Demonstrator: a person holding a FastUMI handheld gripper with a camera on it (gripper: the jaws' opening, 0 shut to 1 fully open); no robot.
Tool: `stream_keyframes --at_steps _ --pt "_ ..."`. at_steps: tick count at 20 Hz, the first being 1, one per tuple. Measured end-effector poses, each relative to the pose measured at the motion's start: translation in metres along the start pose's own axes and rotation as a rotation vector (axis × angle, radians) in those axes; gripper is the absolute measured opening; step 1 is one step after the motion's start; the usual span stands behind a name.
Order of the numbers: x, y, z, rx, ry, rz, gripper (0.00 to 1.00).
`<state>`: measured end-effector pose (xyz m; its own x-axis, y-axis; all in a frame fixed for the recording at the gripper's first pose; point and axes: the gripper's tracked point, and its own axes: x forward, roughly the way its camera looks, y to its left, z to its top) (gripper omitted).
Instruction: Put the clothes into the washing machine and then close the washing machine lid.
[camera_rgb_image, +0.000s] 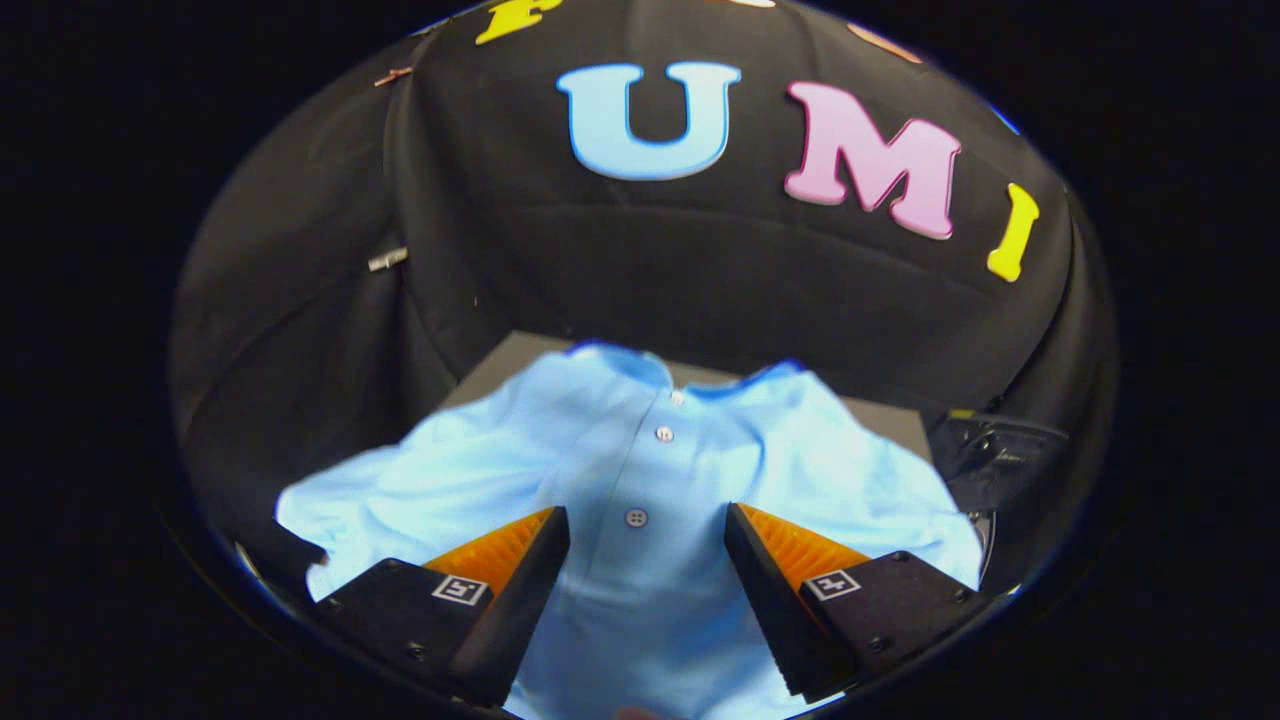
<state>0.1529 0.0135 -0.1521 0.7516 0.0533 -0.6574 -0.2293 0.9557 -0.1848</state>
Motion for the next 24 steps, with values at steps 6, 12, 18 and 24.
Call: stream_keyframes --at_steps 6,12,18,24 --pt "-0.009 0.008 -0.008 -0.02 -0.013 0.067 0.63" --pt "-0.01 0.007 -0.011 -0.013 0.002 0.137 0.32" --pt "-0.014 0.002 -0.008 -0.035 -0.005 0.125 0.32" --pt "-0.015 0.004 -0.006 -0.011 -0.039 0.175 0.06"
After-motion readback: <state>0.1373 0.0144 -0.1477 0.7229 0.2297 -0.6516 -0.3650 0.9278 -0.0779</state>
